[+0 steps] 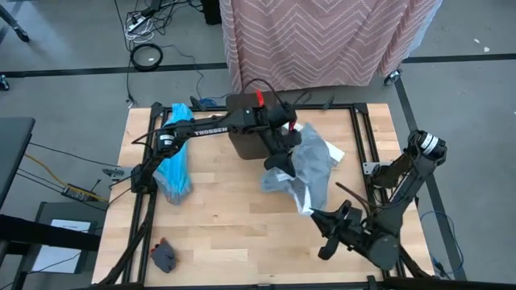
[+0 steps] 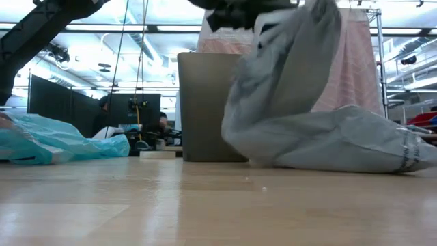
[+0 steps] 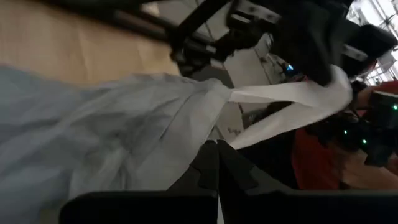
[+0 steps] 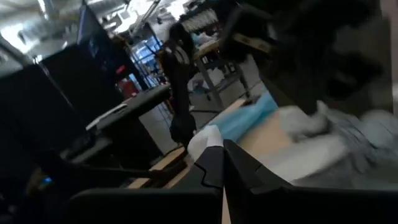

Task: Place trash/remove bag and relplace
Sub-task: Remove the trash bag from the trash bin

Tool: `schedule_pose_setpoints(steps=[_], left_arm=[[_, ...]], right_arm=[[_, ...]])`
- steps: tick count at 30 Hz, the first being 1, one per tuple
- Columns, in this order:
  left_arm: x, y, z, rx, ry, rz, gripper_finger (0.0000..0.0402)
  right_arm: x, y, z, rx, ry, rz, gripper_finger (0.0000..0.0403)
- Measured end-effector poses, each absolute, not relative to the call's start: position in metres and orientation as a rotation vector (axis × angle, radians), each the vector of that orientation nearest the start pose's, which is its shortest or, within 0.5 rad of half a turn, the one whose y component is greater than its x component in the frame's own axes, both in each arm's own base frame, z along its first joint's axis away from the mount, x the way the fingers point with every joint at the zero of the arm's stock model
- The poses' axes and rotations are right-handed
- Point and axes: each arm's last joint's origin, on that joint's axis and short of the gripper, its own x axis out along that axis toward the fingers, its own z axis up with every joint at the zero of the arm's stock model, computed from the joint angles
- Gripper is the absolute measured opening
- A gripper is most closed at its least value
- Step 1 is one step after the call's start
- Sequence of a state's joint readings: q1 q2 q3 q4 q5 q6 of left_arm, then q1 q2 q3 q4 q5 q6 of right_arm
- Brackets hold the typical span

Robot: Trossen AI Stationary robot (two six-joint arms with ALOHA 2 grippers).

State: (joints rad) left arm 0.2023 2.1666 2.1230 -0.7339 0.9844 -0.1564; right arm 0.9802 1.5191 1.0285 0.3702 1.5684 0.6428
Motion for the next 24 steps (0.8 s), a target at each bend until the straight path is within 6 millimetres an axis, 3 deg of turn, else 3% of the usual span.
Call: schedule_pose_setpoints(steps=[3, 7, 14, 19, 24], left_arm=[[0.47, 0.069, 0.29, -0.586, 0.758, -0.698, 0.0001], [0.47, 0.066, 0.259, -0.604, 0.794, -0.697, 0.0001], [0.472, 0.067, 0.237, -0.614, 0.77, -0.636, 0.0], [0.474, 0.071, 0.247, -0.653, 0.754, -0.637, 0.0], [0.476, 0.074, 0.295, -0.624, 0.643, -0.672, 0.0002]], right_arm=[[0.195, 0.241, 0.262, 0.601, -0.18, -0.565, 0.0], [0.188, 0.231, 0.232, 0.661, -0.197, -0.559, 0.0], [0.179, 0.218, 0.202, 0.673, -0.173, -0.534, 0.0], [0.183, 0.213, 0.193, 0.808, -0.124, -0.47, 0.0003], [0.195, 0.219, 0.206, 0.83, -0.041, -0.383, 0.0038]])
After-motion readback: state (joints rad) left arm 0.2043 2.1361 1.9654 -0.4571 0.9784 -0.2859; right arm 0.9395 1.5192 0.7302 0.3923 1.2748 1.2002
